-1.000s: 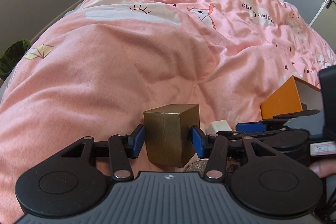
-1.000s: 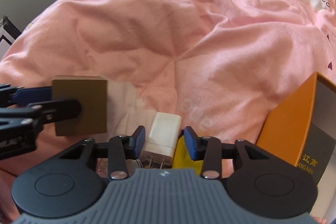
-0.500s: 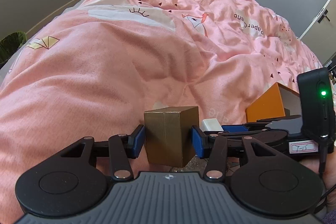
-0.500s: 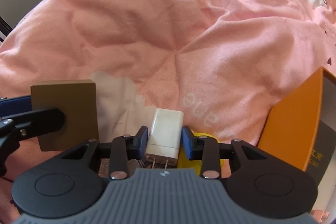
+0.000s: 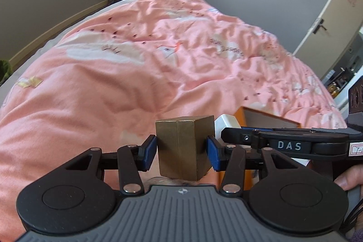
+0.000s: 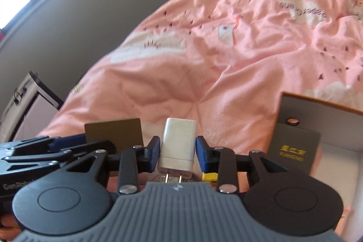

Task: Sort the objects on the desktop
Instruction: 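Carry the cube and the charger over the orange box with both grippers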

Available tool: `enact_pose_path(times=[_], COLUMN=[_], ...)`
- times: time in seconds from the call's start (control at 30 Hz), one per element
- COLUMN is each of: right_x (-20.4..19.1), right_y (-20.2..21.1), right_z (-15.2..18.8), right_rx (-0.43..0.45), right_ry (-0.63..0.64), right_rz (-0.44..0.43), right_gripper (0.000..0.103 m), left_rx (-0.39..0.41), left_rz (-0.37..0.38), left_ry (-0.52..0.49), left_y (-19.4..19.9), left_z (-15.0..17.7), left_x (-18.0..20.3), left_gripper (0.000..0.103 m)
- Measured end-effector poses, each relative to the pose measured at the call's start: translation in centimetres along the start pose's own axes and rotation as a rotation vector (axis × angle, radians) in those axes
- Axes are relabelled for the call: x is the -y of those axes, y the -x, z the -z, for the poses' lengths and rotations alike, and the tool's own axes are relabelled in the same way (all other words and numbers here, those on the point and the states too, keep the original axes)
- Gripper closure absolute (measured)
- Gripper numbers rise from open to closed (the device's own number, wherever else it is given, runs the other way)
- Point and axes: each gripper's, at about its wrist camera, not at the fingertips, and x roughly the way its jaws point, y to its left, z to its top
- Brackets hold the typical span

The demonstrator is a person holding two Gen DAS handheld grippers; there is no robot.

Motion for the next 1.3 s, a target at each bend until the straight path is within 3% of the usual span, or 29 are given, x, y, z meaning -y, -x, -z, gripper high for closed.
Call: enact_pose_path(times=[0.23, 0.4, 0.63, 1.0, 1.3], right_x=[5.2, 10.6, 15.4, 18.8, 19.9], right_y=[7.1, 8.7, 4.6, -1.1, -3.2], right_z=[1.2, 3.1, 4.5, 3.4, 3.4], right_rx=[0.132, 0.124, 0.026, -0.053, -0.075], right_ry=[-0.063, -0.126, -0.122, -0.181, -0.221], right_rz=[0.107, 0.227, 0.336, 0.331, 0.305], right_gripper=[0.066, 0.067, 0.067, 0.067, 0.066], left_rx=[-0.007, -0.064, -0.135, -0.178, -0.191], left_rz=[0.124, 0.174, 0.168, 0.093, 0.083], left_ry=[-0.095, -0.129, -0.136, -0.164, -0.172], left_y=[-1.2, -4.1, -7.5, -11.0, -12.2], left_z=[-0.7, -0.6, -0.9, -2.3, -2.7], left_x=[6.7, 10.9, 13.7, 14.6, 14.5], left_gripper=[0.048, 0.049, 0.049, 0.048, 0.049])
